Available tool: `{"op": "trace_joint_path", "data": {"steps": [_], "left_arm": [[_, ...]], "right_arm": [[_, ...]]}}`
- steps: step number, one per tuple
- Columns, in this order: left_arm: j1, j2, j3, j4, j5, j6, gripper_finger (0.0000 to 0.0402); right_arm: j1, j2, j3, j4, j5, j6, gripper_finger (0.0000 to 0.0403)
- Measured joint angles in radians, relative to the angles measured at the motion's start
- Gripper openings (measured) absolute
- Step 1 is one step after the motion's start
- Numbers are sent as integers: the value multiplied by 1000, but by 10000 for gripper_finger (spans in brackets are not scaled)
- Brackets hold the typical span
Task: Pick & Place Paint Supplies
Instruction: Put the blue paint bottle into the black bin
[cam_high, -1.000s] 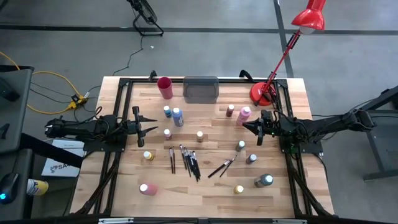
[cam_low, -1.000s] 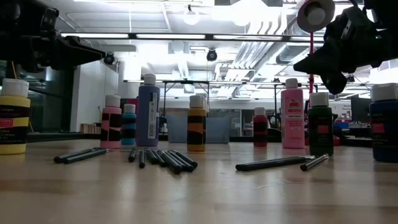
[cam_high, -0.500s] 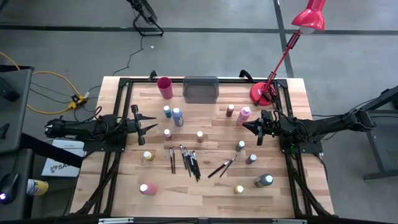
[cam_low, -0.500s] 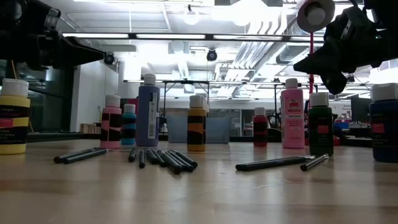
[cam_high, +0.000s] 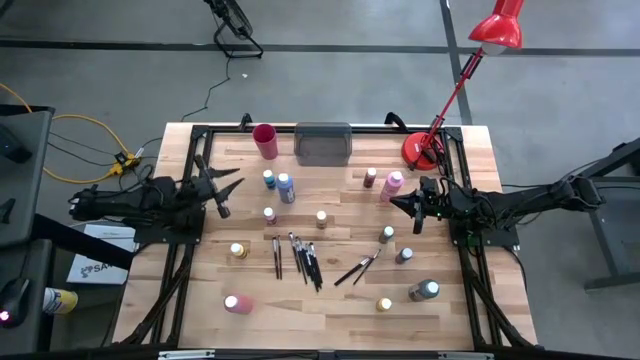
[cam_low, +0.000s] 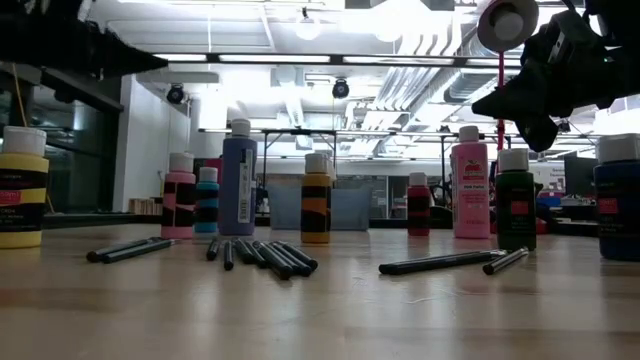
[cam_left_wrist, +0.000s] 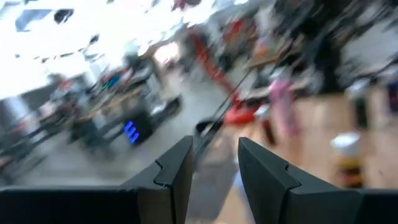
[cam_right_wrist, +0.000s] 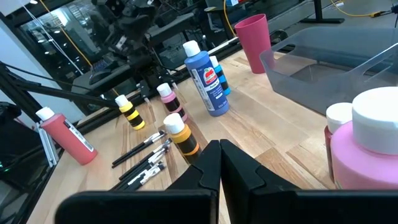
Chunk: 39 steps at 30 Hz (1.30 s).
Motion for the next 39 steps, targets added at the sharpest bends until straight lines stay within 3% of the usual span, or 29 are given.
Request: {"op": "trace_joint_path", "data": {"steps": [5,10,12,14,22,29,33,39], "left_arm": [[0,140,166,-216,-84,-155,135],[1,361,372,-506,-195,-376,194],[12,457,461,-592,-190,-434,221],[49,554,549,-671,-107,-425,241],[290,929,819,-825,279,-82,255],[503,1094,858,-777,699,118,255],[577,1118,859,-802,694,188,255],[595,1181,859,-861,683,491,255]], "right_arm": [[0,0,0,1,0,0,3],[0,0,0,1,0,0,3],[0,0,0,1,0,0,3],[0,0,0,1,0,0,3],[0,0,0,1,0,0,3],[0,0,0,1,0,0,3],[0,0,0,1,0,0,3],[0,0,0,1,0,0,3]]}}
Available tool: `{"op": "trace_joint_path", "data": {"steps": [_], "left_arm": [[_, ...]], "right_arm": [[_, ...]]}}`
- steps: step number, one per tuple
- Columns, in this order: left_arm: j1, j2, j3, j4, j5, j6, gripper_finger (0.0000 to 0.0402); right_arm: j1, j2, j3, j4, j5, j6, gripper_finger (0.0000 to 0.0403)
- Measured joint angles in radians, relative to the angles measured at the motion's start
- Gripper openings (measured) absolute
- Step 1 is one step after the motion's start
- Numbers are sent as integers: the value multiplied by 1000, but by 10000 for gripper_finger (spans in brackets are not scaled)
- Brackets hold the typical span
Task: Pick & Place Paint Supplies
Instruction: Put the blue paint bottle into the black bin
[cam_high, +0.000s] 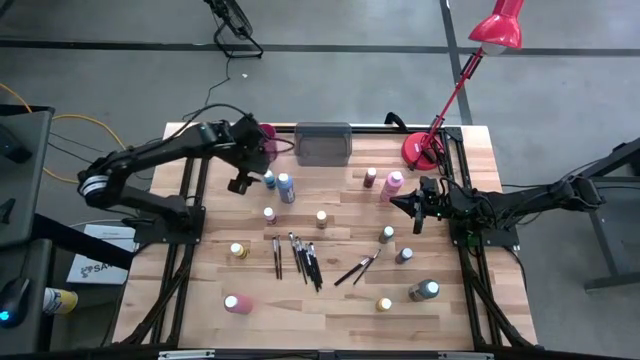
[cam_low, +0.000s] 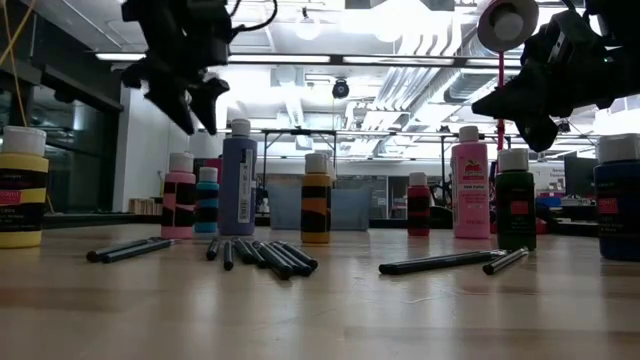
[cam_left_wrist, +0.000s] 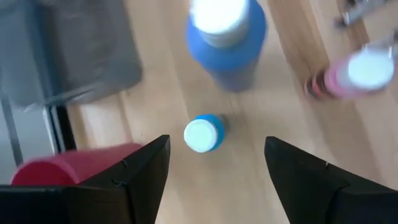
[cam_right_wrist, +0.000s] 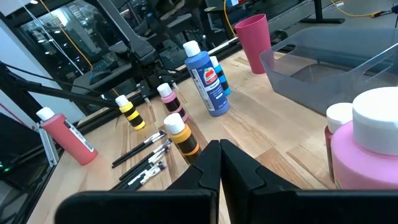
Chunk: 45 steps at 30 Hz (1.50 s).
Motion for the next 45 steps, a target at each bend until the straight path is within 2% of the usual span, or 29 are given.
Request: {"op": "trace_joint_path", "data": {"steps": [6,14,16,32,45], "left_arm": [[0,116,5,5,-10,149,255],[1,236,82,-24,-145,200,255],[1,252,92,-31,-150,200,255],[0,285,95,-32,-124,226,191],[-15,323,94,-36,-130,225,184]], "right_arm": [[0,0,0,0,0,0,3],[0,0,0,0,0,0,3],[0,0,0,0,0,0,3],[0,0,0,0,0,0,3],[0,0,0,0,0,0,3]]}}
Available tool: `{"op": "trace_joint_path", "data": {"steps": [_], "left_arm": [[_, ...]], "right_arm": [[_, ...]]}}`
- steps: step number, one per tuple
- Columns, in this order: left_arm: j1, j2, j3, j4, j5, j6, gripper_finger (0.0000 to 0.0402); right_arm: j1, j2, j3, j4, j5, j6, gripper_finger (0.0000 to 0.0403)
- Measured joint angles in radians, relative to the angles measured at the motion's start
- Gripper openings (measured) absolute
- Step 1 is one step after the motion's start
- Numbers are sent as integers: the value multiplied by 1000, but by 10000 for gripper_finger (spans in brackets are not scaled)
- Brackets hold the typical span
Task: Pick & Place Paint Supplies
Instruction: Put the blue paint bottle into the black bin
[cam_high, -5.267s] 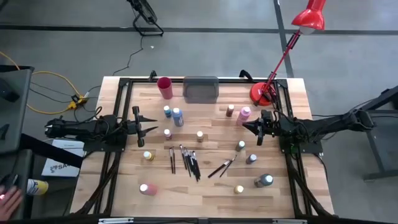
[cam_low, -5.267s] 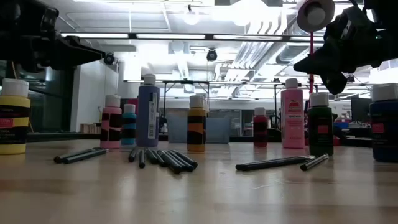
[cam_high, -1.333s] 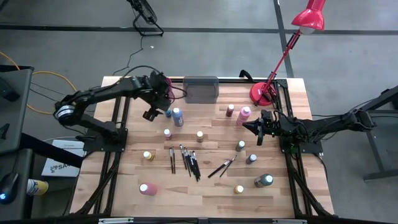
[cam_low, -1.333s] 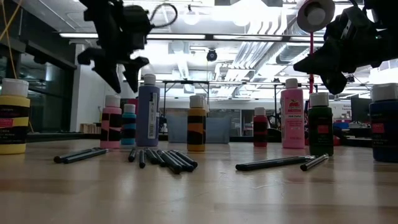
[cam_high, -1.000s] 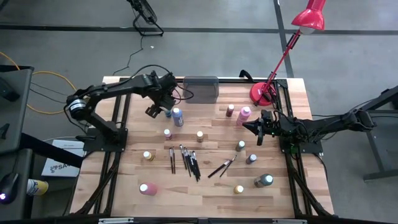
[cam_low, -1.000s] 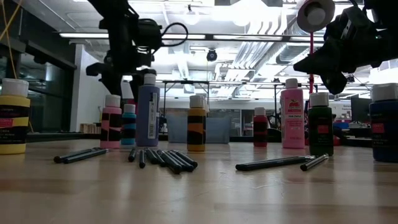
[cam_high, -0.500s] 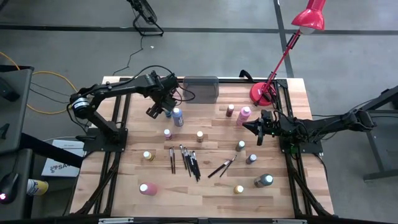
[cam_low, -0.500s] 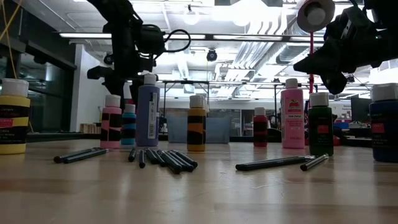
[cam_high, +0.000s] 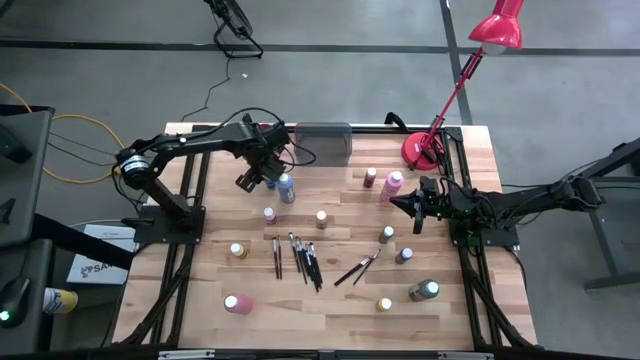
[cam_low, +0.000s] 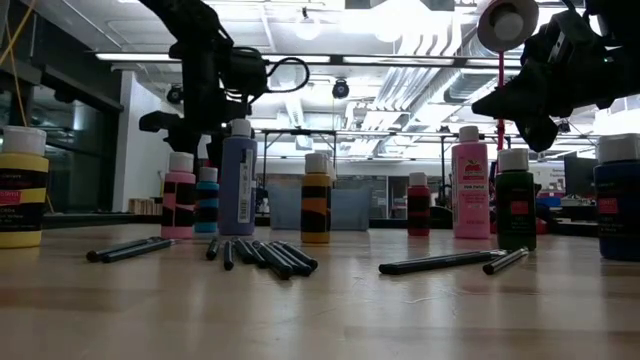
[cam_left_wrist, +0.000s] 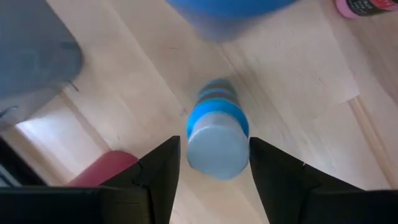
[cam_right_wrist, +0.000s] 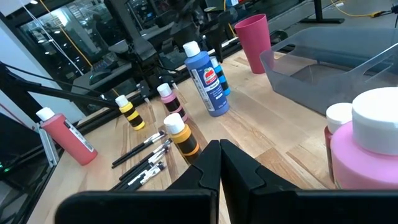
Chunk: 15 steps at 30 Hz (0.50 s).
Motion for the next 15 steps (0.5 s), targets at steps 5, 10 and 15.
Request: {"op": "trace_joint_path", "data": {"steps": [5,10,15], "left_arm": [[0,0,11,-2,-2,-4,184],[2,0,39,-7,-2,-9,184],[1,0,39,-28,6,-9,183]], "right_arm": [[0,0,0,0,0,0,3],[0,0,0,0,0,0,3],[0,0,0,0,0,0,3]]}}
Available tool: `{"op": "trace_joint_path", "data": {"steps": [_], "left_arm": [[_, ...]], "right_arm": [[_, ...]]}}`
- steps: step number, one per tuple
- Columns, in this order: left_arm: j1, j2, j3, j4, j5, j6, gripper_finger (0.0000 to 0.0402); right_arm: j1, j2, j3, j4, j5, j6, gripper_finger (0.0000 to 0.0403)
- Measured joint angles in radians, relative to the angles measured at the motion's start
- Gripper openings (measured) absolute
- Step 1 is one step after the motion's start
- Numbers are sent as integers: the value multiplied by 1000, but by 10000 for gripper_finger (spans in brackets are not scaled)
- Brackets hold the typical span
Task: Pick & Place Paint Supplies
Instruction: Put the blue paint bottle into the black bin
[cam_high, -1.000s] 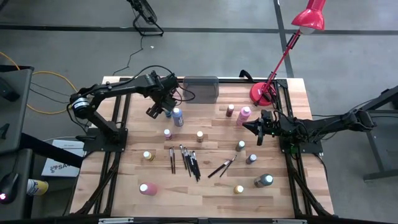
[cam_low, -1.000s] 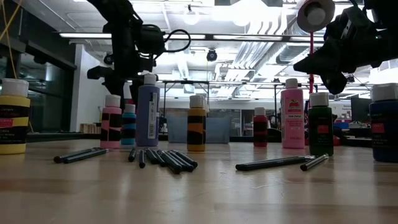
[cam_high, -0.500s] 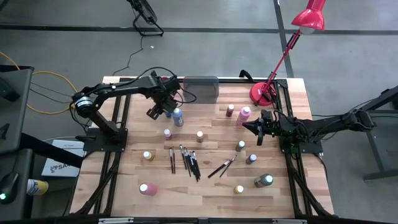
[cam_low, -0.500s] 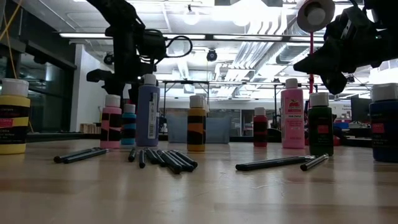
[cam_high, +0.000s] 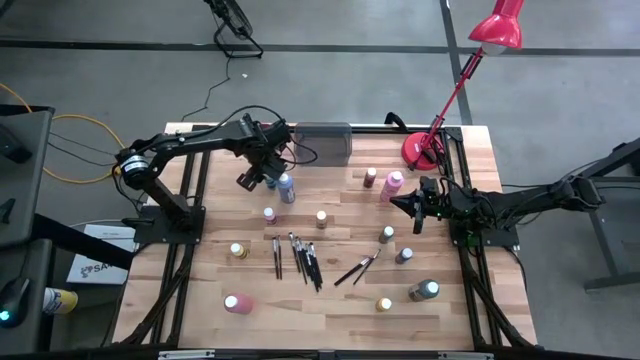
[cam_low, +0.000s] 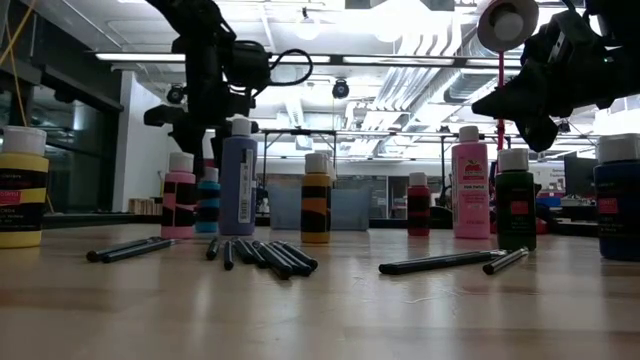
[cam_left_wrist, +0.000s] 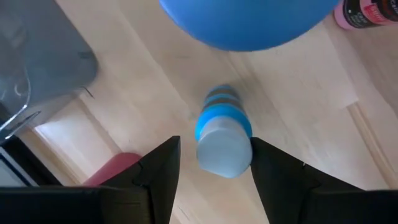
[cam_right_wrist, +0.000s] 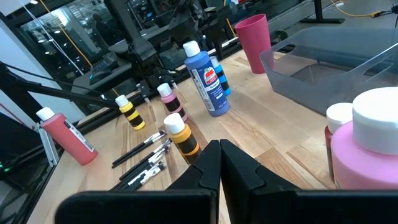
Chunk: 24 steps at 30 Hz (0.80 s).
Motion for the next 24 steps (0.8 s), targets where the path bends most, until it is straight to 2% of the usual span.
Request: {"op": "trace_joint_path", "data": {"steps": [24], "left_arm": [[0,14,0,-12,22,-77,183]], "right_arm": [[0,0,0,0,0,0,3]]}}
